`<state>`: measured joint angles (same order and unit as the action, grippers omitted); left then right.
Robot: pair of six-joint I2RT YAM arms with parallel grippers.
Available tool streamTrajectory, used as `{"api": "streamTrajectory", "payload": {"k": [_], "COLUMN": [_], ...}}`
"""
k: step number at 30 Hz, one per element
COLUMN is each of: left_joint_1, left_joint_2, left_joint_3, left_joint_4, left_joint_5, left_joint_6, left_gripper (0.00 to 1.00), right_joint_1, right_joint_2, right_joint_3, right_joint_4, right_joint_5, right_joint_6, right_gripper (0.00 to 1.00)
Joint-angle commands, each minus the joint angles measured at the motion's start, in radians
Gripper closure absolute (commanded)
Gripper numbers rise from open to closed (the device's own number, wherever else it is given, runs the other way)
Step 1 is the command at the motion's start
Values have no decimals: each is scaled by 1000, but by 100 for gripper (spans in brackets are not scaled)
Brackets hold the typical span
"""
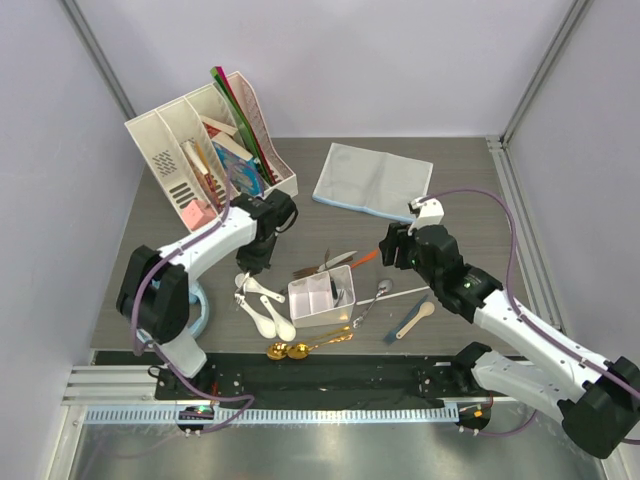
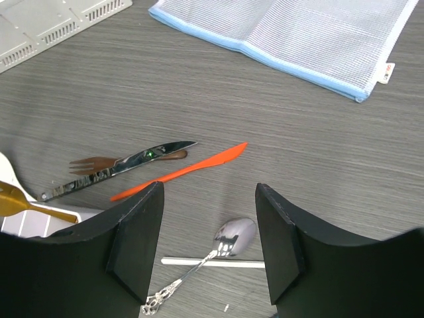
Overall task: Sort the eating utensils into containers
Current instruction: Pick up the fork at the center of the board.
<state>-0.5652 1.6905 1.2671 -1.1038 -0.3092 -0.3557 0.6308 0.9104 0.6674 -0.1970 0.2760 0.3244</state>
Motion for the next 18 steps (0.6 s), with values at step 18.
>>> {"api": "streamTrajectory", "payload": {"k": [18], "left_joint_1": [-159], "left_joint_2": [-59], "left_joint_3": [236], "left_joint_4": [-108], "left_joint_5": [-310], "left_joint_6": [46], "left_gripper": [100], "right_joint_1": [-9], "right_joint_2": [64], "right_joint_3": [115], "right_joint_4": [-47], "right_joint_5": [-1], "right_joint_6": [22], "right_gripper": [36]}}
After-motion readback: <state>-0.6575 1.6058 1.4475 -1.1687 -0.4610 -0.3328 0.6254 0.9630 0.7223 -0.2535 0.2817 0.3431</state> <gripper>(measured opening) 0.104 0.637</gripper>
